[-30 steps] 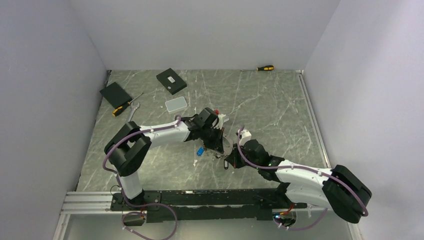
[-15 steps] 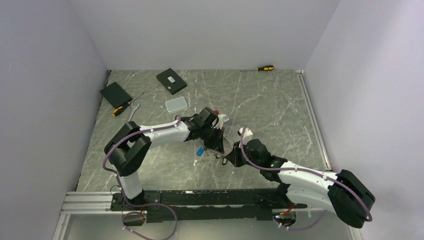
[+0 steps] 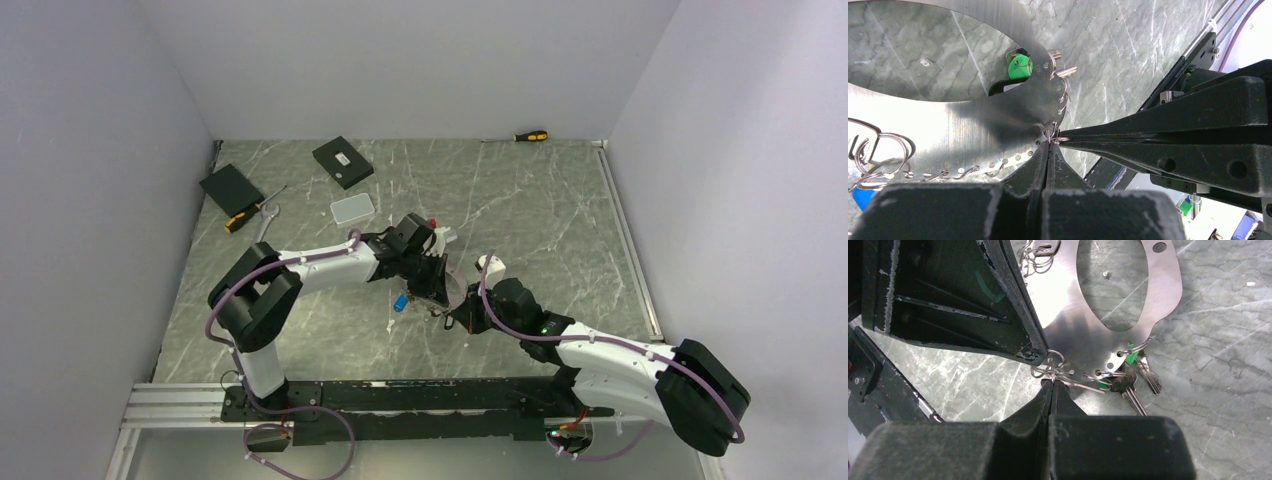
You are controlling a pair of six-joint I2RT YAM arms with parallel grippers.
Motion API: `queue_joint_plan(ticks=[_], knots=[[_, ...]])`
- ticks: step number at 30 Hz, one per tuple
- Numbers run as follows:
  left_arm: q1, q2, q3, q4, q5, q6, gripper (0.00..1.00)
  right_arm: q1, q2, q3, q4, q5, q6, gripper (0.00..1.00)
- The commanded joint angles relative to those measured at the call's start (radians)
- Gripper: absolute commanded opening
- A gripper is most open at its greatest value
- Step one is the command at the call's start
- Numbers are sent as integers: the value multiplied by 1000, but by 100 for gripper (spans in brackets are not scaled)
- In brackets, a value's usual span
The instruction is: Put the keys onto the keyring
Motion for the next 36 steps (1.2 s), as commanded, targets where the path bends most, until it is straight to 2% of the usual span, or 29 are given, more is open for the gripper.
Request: queue_joint_plan(ticks=[1,24,36], knots=[[11,-59,-13,44,46,-31,0,-3,-6,0,17,-1,-10,0],[18,-69,-23,64,54,-37,0,-4,-13,-1,27,-17,-19,0],[18,-76,-22,76,62,-32,0,-5,-5,11,-4,26,-4,0]])
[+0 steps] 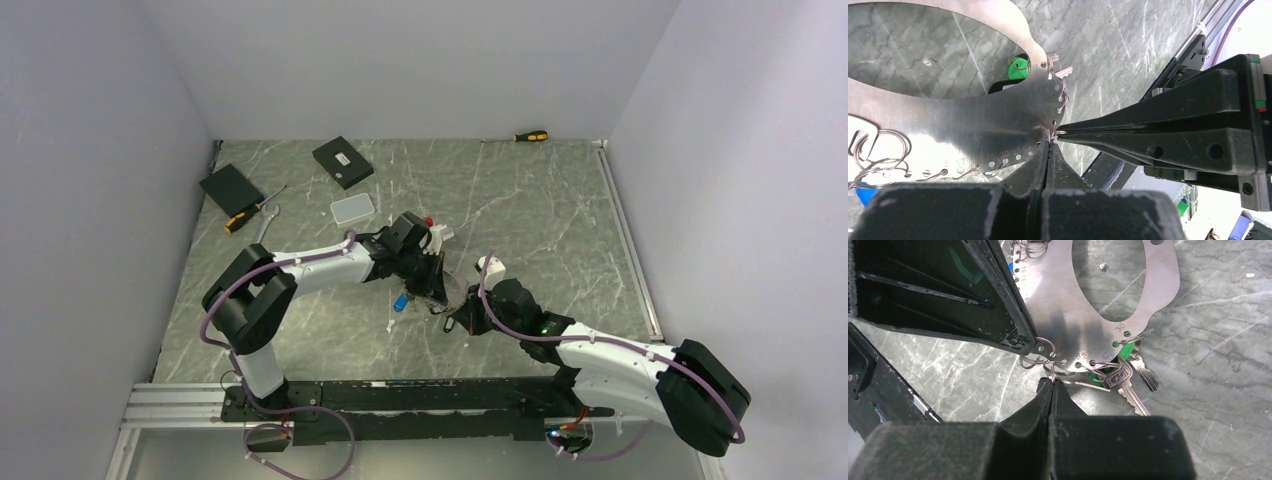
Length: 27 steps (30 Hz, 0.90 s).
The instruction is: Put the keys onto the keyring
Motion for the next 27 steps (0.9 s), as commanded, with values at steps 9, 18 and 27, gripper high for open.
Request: queue_joint_plan(ticks=[9,18,27], knots=[[2,-46,10,36,36,-10,0,-3,4,32,21,0,-13,0],[49,-49,-8,102,117,-144,0,-4,-92,58,-92,22,-31,0],[143,-113,-48,84,225,-295,0,-3,-172,52,-121,16,-36,0]])
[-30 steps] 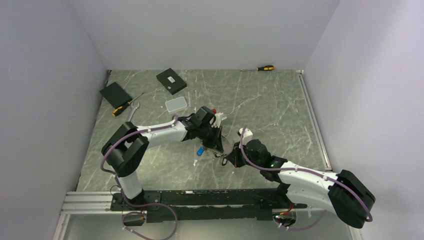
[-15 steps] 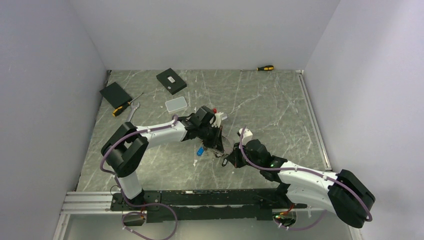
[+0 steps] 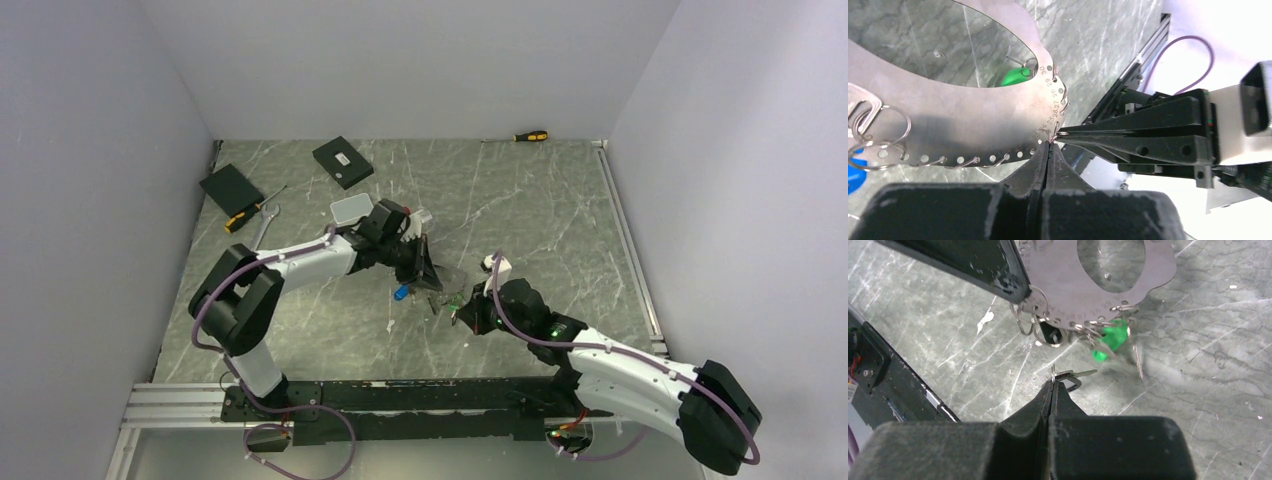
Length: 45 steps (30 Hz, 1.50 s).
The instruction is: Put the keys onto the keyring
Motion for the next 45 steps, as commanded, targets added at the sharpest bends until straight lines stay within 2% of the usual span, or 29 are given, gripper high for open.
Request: queue_joint_plan(ticks=[1,5,10,14,19,22,26,35,45], knots=[[46,-74,-6,4,104,-124,0,-4,-52,30,-5,10,-16,0],[77,-41,-3,20,202,-186,0,-3,-65,41,-23,20,-19,0],[81,-53,47,-93,200,-143,0,-2,-100,58,-36,44,-33,0],[81,-59,101,-195,159,-84,0,-3,-155,58,-22,-19,-45,0],[78,-94,43,-35,131,-79,0,-3,-185,53,46,-129,-33,0],[72,-111,38,-39,64,-9,0,-2,-177,59,74,-199,-31,0],[71,-114,28,-41,20,35,0,-2,-143,91,62,-250,-41,0],[63,-141,-36,49,36,12,0,-3,-5,120,166,-174,-36,0],[64,-171,-1,-21,88,-25,0,-3,207,103,283,-176,-67,0]])
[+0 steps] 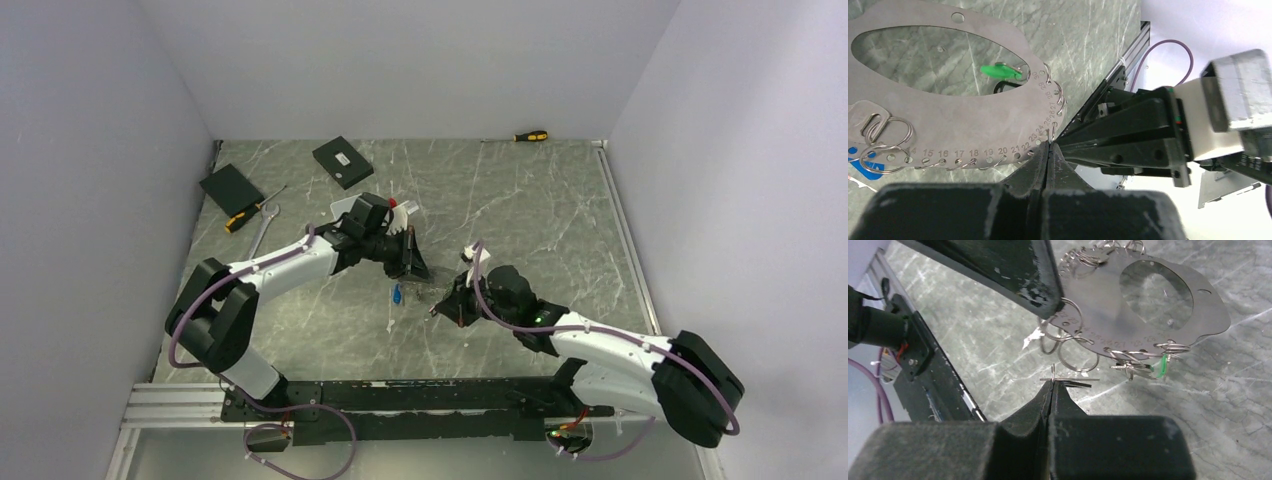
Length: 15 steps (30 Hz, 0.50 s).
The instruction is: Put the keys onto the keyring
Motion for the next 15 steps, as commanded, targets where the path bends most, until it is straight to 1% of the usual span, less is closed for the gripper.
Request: queue_joint_plan(ticks=[1,3,8,12,15], knots=[[-4,-39,49,-4,74,-37,0,-2,43,13,116,19,-31,0],[-3,-47,60,-31,88,-46,0,-2,30,7,115,66,-36,0],[-3,-71,98,-159,61,18,0,-7,-32,13,88,154,-75,0],[-4,-60,93,-144,83,8,0,-7,-81,30,75,197,-94,0],[-4,-54,74,-125,71,-1,0,-7,-133,42,66,221,-95,0]])
